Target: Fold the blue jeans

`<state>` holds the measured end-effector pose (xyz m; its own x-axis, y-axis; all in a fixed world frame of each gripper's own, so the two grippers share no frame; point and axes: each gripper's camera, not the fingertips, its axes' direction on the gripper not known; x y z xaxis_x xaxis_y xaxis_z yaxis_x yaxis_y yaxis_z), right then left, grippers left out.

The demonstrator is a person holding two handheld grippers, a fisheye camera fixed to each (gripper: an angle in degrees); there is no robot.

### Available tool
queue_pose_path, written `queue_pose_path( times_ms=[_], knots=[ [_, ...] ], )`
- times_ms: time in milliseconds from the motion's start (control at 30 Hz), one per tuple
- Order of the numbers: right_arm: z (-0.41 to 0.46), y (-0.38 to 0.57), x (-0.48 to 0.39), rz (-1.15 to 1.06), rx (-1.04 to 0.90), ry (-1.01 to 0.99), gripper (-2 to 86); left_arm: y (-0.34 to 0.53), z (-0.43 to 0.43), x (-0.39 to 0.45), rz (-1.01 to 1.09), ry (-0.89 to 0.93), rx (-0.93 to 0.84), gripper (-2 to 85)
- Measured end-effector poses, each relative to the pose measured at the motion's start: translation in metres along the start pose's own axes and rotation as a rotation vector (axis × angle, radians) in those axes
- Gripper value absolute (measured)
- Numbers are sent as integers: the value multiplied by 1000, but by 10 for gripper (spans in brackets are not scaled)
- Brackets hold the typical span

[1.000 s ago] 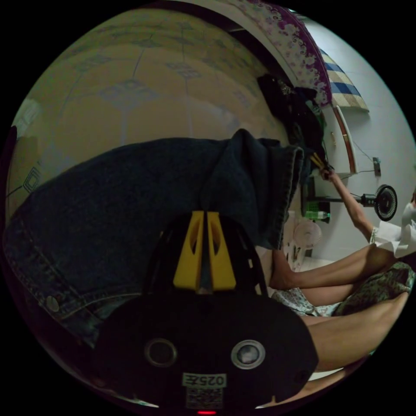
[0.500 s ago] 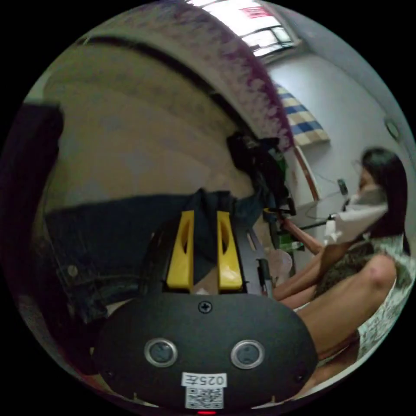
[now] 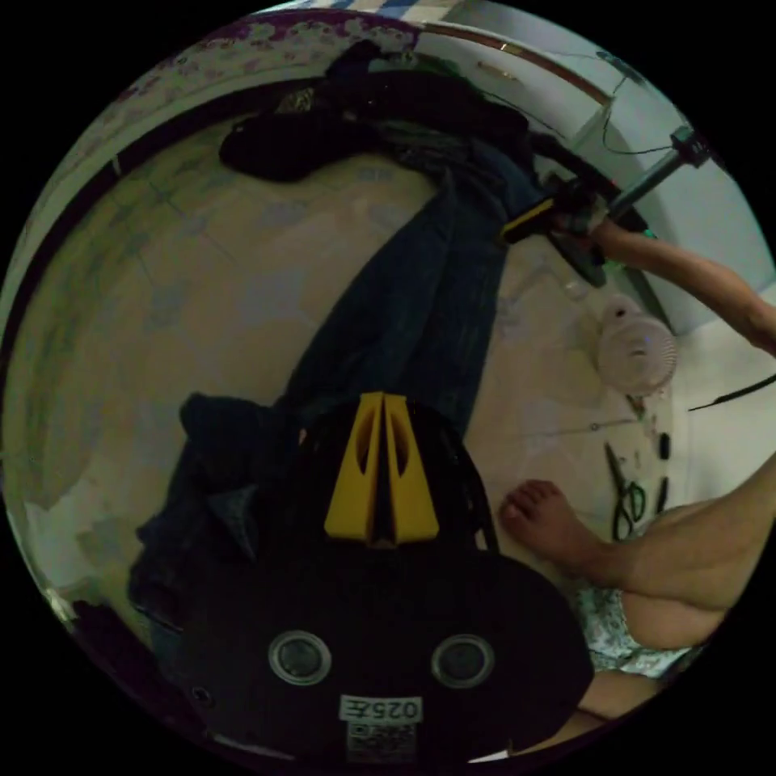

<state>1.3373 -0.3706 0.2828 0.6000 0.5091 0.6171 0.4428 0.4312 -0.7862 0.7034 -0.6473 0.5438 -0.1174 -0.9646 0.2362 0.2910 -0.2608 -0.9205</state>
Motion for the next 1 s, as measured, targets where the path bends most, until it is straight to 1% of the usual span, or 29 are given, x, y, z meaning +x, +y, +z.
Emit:
queue_pose_path(
  times_ms=[33,100,167,200,233,267,300,333,367,400,433,467,500,533,567,600,633,700,733,800,833,900,933,1000],
  knots=[
    [0,6,15,32,-30,-66,-10,-9,21,-1,3,-57,-65,-9],
    [3,16,36,41,-67,-129,-10,-20,50,-14,-68,-46,-118,-9],
    [5,28,55,52,-82,-153,-9,-25,63,-29,-148,-56,-99,-8],
    [0,36,65,33,-56,-135,-9,-24,64,-36,-171,-211,-56,-8],
    [-7,44,74,26,-17,-74,-9,-22,65,-41,-175,-407,-32,-8],
    [-13,48,80,37,20,-44,-8,-22,68,-45,-172,-460,-36,-8],
    [-27,56,91,57,126,-36,-8,-21,76,-57,-192,-424,-74,-7],
    [-39,61,105,60,217,-88,-6,-17,81,-65,-205,-201,-59,-5],
    [-44,62,113,66,239,-118,-4,-13,82,-65,-187,-37,-22,-5],
    [-48,60,131,99,259,-165,-1,-7,90,-58,-115,337,44,-1],
    [-48,60,154,191,264,-181,8,-2,105,-42,-70,593,62,7],
    [-47,61,167,243,265,-187,12,-1,113,-31,-52,629,51,12],
    [-43,65,192,320,266,-222,26,1,131,-2,19,536,6,31],
    [-37,75,218,402,283,-292,42,3,152,25,105,368,-38,56],
    [-33,83,232,455,295,-344,52,3,163,35,131,300,-54,58],
    [-25,99,258,522,348,-489,74,3,181,47,146,223,-69,61],
    [-15,115,281,559,398,-634,96,2,192,54,178,202,-45,65],
    [2,132,304,590,421,-763,116,-6,208,60,217,159,-41,67],
    [9,139,312,583,442,-812,117,-14,224,63,244,141,-85,64],
    [15,144,322,577,475,-833,115,-27,248,65,274,90,-132,51],
    [18,144,329,582,482,-824,108,-35,254,66,297,31,-135,40],
    [22,145,338,618,470,-821,98,-46,261,67,350,4,-174,15],
    [22,150,342,635,508,-833,94,-52,264,67,365,-52,-191,1],
    [28,153,351,628,536,-854,82,-61,261,62,382,-90,-196,-11]
  ],
)
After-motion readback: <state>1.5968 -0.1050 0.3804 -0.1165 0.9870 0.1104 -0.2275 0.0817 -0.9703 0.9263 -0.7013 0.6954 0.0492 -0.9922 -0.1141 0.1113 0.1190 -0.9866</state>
